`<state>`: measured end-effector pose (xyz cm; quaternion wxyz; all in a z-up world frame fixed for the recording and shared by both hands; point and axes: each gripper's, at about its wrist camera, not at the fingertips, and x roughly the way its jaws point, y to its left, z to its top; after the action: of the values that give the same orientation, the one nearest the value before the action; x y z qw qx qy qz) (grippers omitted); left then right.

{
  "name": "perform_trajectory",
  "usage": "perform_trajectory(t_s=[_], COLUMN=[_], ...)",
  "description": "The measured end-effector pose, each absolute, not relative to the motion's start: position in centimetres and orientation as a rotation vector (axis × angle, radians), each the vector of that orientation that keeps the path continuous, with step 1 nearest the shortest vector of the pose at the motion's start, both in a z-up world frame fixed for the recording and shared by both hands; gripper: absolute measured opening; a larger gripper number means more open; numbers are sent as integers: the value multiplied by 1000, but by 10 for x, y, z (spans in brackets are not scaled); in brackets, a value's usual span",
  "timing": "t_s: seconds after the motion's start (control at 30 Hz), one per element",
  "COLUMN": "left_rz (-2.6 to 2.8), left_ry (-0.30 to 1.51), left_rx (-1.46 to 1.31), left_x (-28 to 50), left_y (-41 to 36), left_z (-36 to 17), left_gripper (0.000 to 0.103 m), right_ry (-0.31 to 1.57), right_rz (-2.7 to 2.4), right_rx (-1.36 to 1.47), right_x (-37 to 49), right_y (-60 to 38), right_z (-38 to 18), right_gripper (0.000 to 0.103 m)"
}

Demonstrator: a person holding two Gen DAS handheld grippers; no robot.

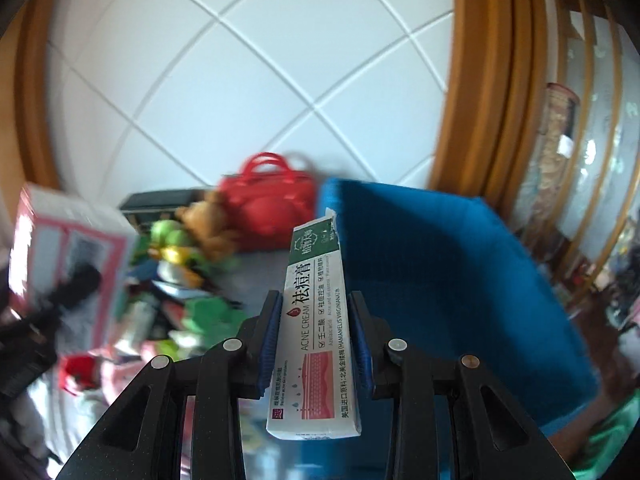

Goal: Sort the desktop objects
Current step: 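Carry both items over the blue crate and open both grippers to drop them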

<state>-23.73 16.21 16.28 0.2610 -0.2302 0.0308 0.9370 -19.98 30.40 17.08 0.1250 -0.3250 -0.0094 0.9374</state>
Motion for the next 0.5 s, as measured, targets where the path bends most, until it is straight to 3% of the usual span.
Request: perform_trajectory(t_s=[0.17,0.3,0.5], left_rz=[2390,2289,2148], left_ry=[167,340,538], left_rx=[-799,-1062,-1354], left_x=[-265,-279,-294], left_y=[306,393,453], left_z=[164,111,36], left_gripper=[51,52,52], right_ry=[-53,-27,3], right_rz=[2599,2508,2394], right_rx=[-1112,-1326,-1640], right_x=[-216,-224,-227], right_y=[425,497,552], right_z=[157,113,45], right_gripper=[32,32,32])
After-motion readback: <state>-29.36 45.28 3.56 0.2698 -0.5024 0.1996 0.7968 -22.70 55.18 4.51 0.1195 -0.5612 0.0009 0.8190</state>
